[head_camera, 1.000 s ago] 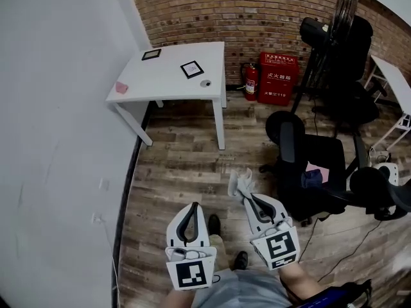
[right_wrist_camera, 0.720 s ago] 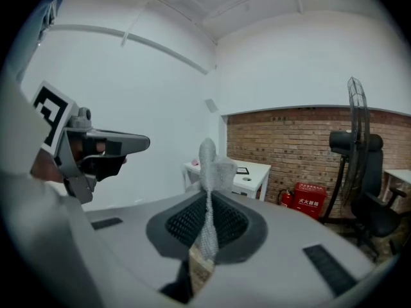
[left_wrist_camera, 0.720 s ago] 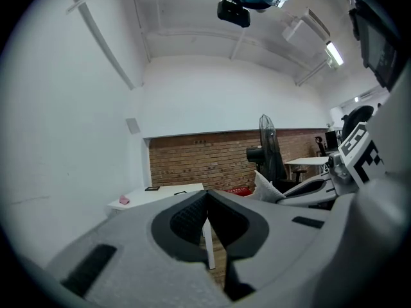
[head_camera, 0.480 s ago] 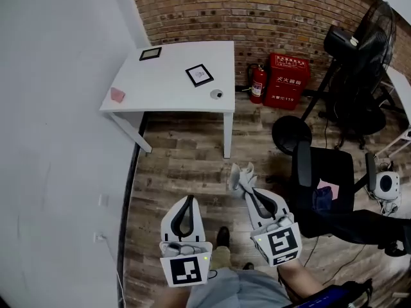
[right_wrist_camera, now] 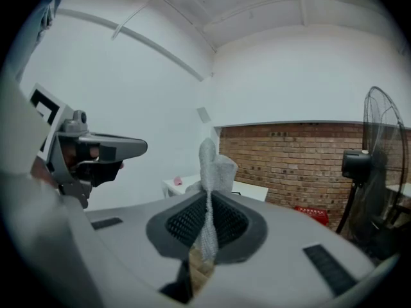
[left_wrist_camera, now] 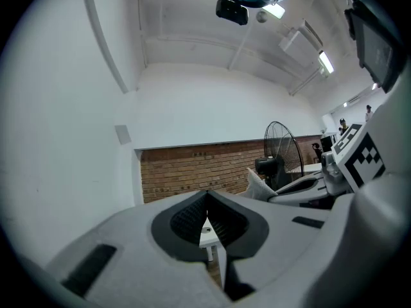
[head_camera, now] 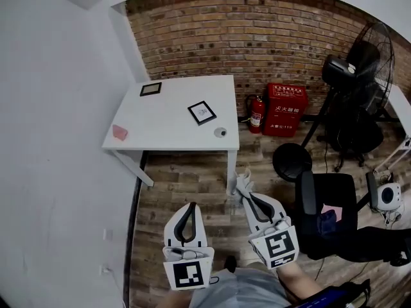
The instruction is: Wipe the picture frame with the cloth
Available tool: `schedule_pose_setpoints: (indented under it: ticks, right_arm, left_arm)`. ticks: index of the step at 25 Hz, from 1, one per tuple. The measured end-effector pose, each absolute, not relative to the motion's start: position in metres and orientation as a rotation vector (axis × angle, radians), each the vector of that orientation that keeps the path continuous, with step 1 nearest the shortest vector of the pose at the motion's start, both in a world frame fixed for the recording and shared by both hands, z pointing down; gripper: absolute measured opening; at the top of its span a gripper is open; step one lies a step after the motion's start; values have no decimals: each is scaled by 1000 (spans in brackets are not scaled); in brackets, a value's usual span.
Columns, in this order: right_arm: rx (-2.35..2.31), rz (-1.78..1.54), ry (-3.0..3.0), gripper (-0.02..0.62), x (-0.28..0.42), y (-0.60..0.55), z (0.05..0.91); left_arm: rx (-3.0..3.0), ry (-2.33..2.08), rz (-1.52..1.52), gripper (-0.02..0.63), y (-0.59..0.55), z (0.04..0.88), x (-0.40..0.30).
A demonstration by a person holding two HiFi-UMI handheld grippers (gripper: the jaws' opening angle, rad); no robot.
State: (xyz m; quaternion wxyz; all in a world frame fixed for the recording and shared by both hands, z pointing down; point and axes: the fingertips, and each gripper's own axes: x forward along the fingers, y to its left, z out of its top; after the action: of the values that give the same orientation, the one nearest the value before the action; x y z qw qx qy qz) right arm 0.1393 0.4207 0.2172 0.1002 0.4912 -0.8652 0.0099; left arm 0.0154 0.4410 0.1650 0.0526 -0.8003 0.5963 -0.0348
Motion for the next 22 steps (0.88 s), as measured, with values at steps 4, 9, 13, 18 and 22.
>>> schedule_pose_setpoints:
  ticks: [4, 9, 13, 18, 22]
  right_arm:
    - [1463, 11, -2551, 25, 137, 406, 221]
    - [1474, 33, -2549, 25, 144, 387, 226]
    - [1494, 13, -2547, 25, 151, 363, 235]
    - [1491, 51, -2546, 25, 159, 321, 249]
    - [1488, 123, -2528, 25, 168, 278, 258]
  left_arm:
    - [-2460, 1806, -137, 9, 430, 176, 14]
    - [-2487, 1805, -171, 9, 413, 189, 21]
    - [-2499, 1799, -195, 9, 391, 198, 24]
    - [-2509, 1798, -236, 9, 351, 214, 33]
    - [-2521, 1798, -274, 9, 307, 223, 40]
